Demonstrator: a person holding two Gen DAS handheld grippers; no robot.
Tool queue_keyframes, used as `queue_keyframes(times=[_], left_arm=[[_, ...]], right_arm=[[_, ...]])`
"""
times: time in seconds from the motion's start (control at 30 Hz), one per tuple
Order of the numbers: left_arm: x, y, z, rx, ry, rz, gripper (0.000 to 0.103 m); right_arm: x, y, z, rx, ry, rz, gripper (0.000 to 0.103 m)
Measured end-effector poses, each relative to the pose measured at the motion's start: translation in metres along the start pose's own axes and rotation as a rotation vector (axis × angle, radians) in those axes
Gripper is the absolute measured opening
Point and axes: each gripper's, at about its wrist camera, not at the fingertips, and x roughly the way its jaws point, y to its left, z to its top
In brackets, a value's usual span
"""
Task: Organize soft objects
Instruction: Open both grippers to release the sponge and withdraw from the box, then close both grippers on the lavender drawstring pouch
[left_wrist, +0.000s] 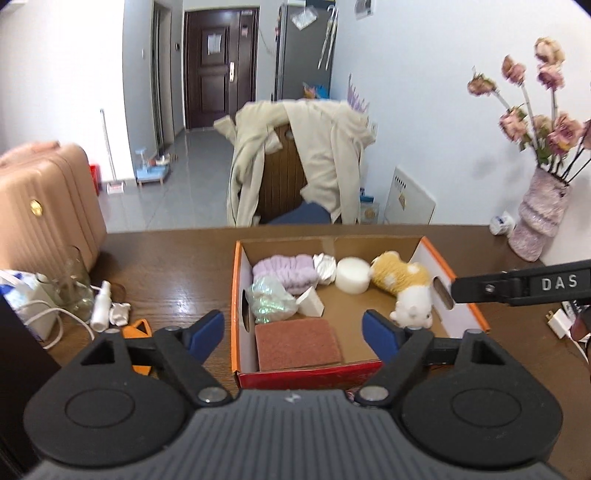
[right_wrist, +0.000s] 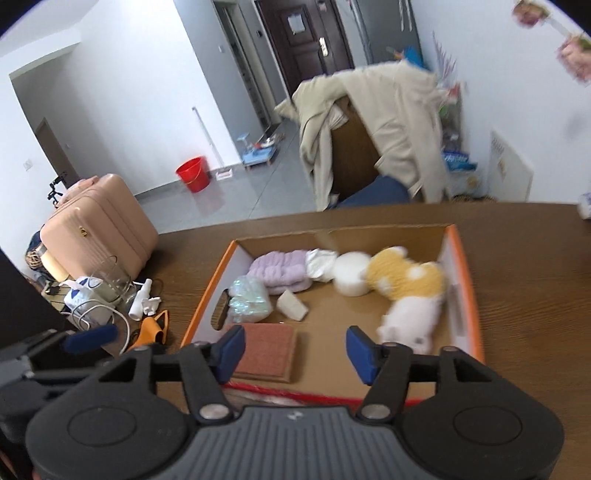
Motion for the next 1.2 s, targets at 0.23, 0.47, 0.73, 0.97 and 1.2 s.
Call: queue_keyframes(times=[0.23, 0.47, 0.73, 0.97, 1.2], left_arm=[[-0.062, -0.009, -0.02, 0.016, -0.117, 0.033, 0.1], [-0.101, -0.013, -0.069, 0.008, -0.225, 0.027, 0.103], [-0.155, -0.024, -0.154, 0.04, -0.421, 0.097, 0.103], [-0.188, -0.028, -0.232, 0.022, -0.45, 0.072, 0.103], [-0.202, -0.035, -0.28, 0.074, -0.411, 0.031, 0.103]], right_arm=[[-0.076, -0.001, -0.024, -0.073, -0.109, -0.105, 0.077], [-0.128, 0.017, -0.079, -0.24, -0.293, -0.226, 0.082], [-0.167, 0.015, -0.168, -0.233, -0.502, -0.207, 0.085], [-0.18, 0.021, -0.248, -0.26, -0.581, -0.218, 0.091], [-0.186, 0.042, -0.34, -0.281, -0.566, -0.268, 0.093]])
